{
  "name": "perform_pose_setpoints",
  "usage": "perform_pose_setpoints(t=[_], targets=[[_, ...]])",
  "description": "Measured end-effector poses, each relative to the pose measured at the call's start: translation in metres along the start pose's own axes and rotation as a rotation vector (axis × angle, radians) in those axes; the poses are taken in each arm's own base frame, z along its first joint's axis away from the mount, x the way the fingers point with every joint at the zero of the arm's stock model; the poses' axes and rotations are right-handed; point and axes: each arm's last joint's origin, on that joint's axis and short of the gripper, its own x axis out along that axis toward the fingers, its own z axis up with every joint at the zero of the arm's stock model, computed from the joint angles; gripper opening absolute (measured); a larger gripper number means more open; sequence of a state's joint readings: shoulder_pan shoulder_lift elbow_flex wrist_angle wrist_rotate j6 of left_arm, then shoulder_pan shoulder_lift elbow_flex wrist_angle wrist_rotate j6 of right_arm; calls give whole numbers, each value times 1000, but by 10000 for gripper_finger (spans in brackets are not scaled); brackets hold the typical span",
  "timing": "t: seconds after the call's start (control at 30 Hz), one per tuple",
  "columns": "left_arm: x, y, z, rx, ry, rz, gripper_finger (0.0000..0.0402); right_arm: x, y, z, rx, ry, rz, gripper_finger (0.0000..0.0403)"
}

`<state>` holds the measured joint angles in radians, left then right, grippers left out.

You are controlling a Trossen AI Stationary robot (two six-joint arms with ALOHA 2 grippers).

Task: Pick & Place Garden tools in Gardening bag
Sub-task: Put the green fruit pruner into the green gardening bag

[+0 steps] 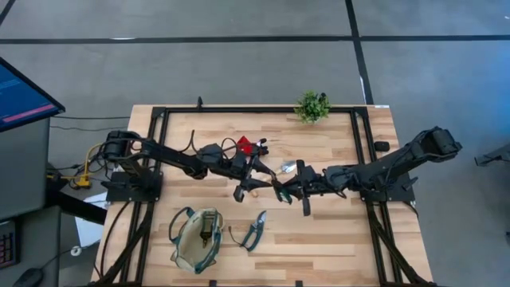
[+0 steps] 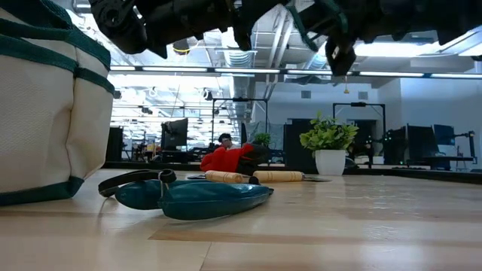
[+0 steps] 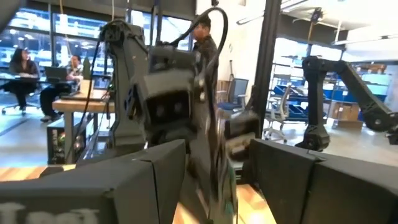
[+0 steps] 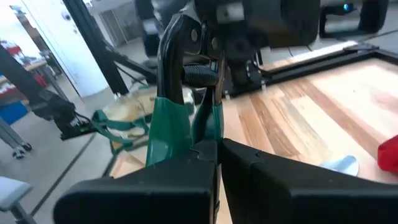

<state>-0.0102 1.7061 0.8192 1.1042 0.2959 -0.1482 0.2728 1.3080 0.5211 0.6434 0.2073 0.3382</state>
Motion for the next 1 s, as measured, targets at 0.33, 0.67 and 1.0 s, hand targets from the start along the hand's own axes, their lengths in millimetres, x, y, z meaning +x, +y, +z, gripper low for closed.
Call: perform_pose_setpoints(t=[0.33,0.67,1.0], targets=[[1,-6,-3,-23,23,-36,168,32,9,7,-54,-4,8,0],[2,-9,-3,-24,24,-54,164,32,11,8,-57,-2,27,0],[2,-9,-3,-23,20,-55,99,32,11,8,-57,3,26,0]])
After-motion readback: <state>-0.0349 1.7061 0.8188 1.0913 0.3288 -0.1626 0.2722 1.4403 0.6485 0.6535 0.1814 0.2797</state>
